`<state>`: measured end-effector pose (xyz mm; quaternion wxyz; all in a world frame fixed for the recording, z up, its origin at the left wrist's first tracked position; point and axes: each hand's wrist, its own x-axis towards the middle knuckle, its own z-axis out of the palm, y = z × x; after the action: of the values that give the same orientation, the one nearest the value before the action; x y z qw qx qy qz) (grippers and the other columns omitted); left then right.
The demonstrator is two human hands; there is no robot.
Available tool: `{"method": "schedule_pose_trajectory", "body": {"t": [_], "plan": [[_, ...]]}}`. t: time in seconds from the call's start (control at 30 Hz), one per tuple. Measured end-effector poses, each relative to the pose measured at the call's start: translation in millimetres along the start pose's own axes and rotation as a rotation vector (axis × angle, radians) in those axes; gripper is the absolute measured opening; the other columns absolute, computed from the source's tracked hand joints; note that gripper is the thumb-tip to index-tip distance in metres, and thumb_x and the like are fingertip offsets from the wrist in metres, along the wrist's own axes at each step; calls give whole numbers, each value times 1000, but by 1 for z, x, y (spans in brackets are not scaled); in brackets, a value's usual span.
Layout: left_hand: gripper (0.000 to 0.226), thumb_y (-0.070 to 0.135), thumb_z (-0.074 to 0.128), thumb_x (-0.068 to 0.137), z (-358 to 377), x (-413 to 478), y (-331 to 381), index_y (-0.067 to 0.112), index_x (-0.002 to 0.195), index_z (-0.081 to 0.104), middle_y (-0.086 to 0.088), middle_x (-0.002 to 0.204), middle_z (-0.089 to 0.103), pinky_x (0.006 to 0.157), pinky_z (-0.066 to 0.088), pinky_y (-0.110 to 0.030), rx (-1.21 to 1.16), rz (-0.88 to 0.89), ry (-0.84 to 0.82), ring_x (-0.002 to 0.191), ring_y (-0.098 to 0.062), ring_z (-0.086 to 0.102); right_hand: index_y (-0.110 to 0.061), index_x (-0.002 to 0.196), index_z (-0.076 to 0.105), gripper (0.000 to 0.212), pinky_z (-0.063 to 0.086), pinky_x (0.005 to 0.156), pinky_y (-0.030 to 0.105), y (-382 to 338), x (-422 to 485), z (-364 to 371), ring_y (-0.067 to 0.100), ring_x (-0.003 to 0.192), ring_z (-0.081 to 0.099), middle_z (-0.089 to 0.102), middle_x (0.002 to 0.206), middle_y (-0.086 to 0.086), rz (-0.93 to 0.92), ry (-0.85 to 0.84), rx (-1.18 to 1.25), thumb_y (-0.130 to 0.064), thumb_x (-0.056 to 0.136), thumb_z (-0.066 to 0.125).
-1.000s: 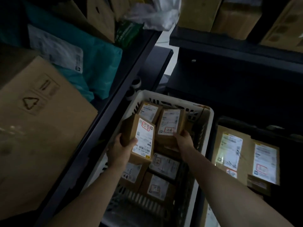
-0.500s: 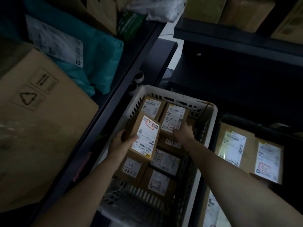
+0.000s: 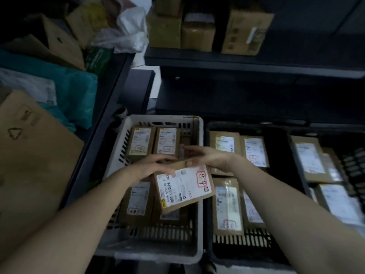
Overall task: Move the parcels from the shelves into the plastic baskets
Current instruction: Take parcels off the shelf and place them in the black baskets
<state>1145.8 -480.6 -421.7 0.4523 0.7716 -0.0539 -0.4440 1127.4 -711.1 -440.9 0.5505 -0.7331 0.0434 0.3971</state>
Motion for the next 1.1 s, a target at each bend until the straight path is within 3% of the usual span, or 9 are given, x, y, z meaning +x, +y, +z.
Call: {"method": "schedule_pose_trajectory", "body": {"t": [0.2,0.4,0.53,0.6,0.7,0.8,0.9,1.0,1.1], "plan": [[45,28,74,66,65,25,60,26,109,61,-3,116,59,76,48,-24,110,70,-215,98,-14,61,-42,141,36,77,42,104,39,46,-88,-39,20,119,55,54,133,-1,164,13,47,-37,76,78],[48,17,65,88,142,70,84,19,132,45,0,117,47,79,42,-25,120,154,212,99,-15,49,-25,122,58,39,48,87,34,129,-151,-58,14,84,64,70,92,-4,228,438,245,-45,89,62],[43,15,62,89,199,95,58,12,130,49,-4,120,55,73,44,-23,374,152,90,99,-17,54,-23,131,50,54,49,77,34,195,-164,-48,22,103,60,62,120,3,322,647,442,-51,86,63],[48,18,63,88,227,98,39,16,133,49,-3,128,51,90,45,-25,555,153,-60,112,-18,52,-21,138,44,70,47,74,32,227,-157,-37,28,113,54,52,133,10,400,703,506,-57,82,65],[78,36,68,83,258,96,12,25,148,26,-9,150,31,113,30,-41,796,69,-186,138,-26,29,-24,145,33,88,48,95,49,264,-137,-21,36,126,45,41,143,12,454,717,646,-66,74,65],[112,48,71,77,274,90,-12,26,152,-9,-5,160,-12,118,3,-53,1052,-5,-267,146,-29,-12,-22,147,32,59,49,95,46,281,-114,-11,31,121,52,51,138,9,422,692,796,-37,96,54],[117,35,72,79,279,88,-30,22,148,-22,-6,153,-33,114,-6,-56,1259,49,-223,141,-30,-29,-33,148,32,56,57,80,38,290,-91,-8,26,114,58,57,133,6,414,650,710,-14,98,46],[108,19,65,84,275,96,-35,17,147,-23,-10,153,-32,116,-6,-49,1234,72,-80,142,-27,-27,-28,146,36,51,55,88,44,288,-77,-15,30,110,60,62,121,8,412,715,585,-9,99,42],[109,15,64,84,277,104,-36,17,147,-25,-11,151,-37,115,-10,-49,1244,61,-80,141,-26,-31,-20,145,37,48,50,83,31,285,-69,-30,31,111,60,61,124,13,463,731,127,-17,97,44]]}}
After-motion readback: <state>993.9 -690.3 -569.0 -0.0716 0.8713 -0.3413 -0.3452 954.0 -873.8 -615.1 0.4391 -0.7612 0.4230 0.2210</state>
